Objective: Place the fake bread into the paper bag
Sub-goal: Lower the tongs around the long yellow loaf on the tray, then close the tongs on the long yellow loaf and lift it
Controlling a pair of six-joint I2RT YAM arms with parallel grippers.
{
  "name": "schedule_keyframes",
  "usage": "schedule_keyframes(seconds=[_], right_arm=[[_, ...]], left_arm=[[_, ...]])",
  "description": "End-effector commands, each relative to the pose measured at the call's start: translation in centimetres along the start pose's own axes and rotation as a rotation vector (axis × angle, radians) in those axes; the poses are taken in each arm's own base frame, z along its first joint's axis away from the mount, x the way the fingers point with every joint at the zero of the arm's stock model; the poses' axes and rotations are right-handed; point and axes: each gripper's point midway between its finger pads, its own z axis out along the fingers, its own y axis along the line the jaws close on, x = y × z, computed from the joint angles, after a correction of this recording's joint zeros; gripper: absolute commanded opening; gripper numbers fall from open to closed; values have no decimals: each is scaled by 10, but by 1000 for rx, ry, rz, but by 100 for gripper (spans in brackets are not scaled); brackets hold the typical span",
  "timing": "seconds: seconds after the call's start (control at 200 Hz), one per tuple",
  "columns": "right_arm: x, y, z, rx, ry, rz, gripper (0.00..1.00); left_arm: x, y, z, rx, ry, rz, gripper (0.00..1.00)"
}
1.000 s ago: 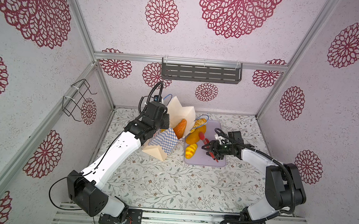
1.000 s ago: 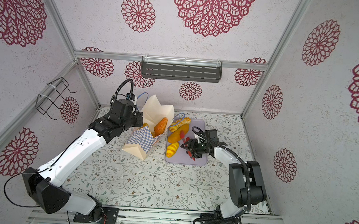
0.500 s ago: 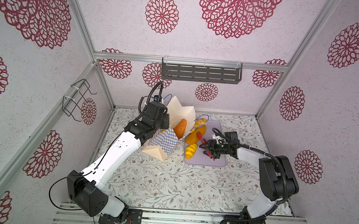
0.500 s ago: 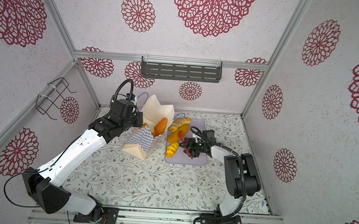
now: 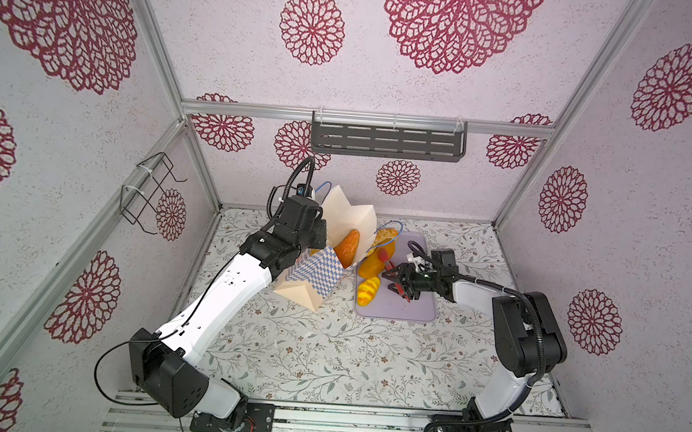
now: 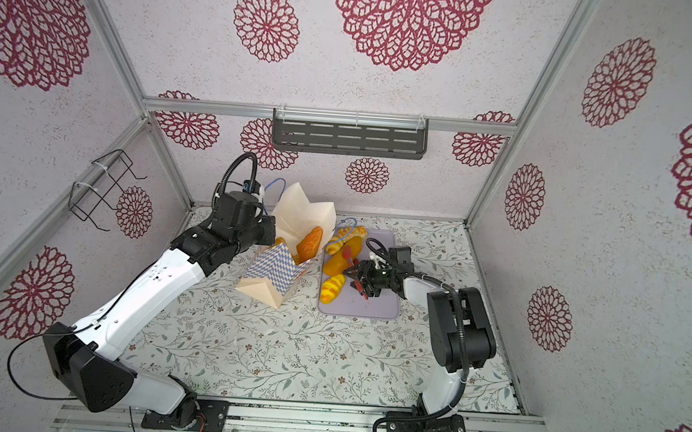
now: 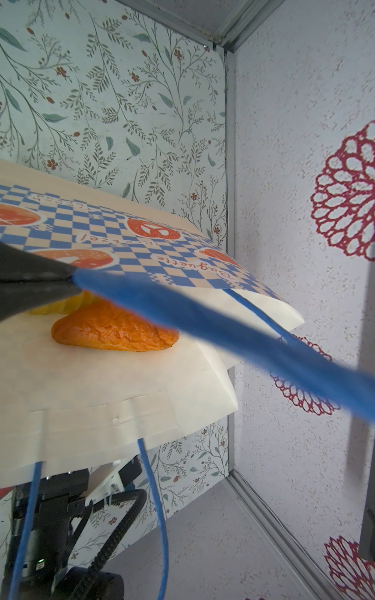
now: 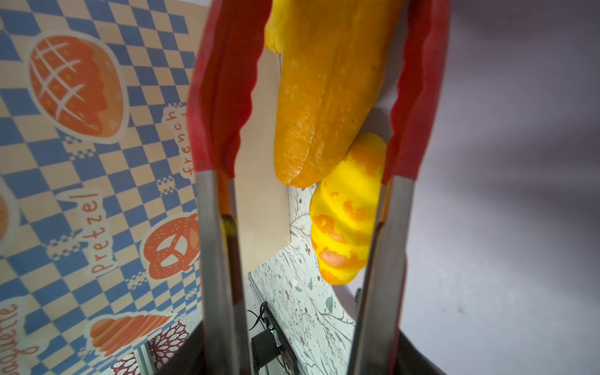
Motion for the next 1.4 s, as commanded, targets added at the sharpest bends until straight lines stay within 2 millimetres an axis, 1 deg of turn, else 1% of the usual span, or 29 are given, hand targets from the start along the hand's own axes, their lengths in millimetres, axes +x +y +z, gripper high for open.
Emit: schedule_keyframes(seconds=[0.0,0.135,0.275,0.45,0.61,0.756,0.891,1.051,1.131,1.271,1.396], right_arm=[[-9,28,-2,-74,-8,-67,59],[-7,19,2,-64,0,-47,58],[-5,15,3,-58,2,-43,56],[-7,19,-3,-57,-20,-45,43],[-5,22,-19,-49,-55,-46,34],[0,24,-40,-16,-95,-64,30],[5,31,-66,36,-146,-107,29],[7,47,-95,101,-214,-171,28],[5,63,-112,128,-263,-221,28],[0,103,-145,151,-359,-328,28],[-5,144,-175,153,-452,-423,28]], left_arm=[[-8,0,-12,11,-31,-13,0],[-9,1,-13,9,-34,-14,0],[-9,1,-14,8,-35,-14,0],[-10,1,-15,10,-37,-13,0],[-11,1,-16,9,-40,-12,0],[-11,1,-15,8,-41,-9,0],[-13,1,-14,10,-47,-9,0],[-16,-1,-13,12,-52,-6,0],[-17,-2,-12,16,-52,-7,0],[-17,-3,-11,18,-47,-5,0],[-17,-3,-11,17,-48,-6,0]])
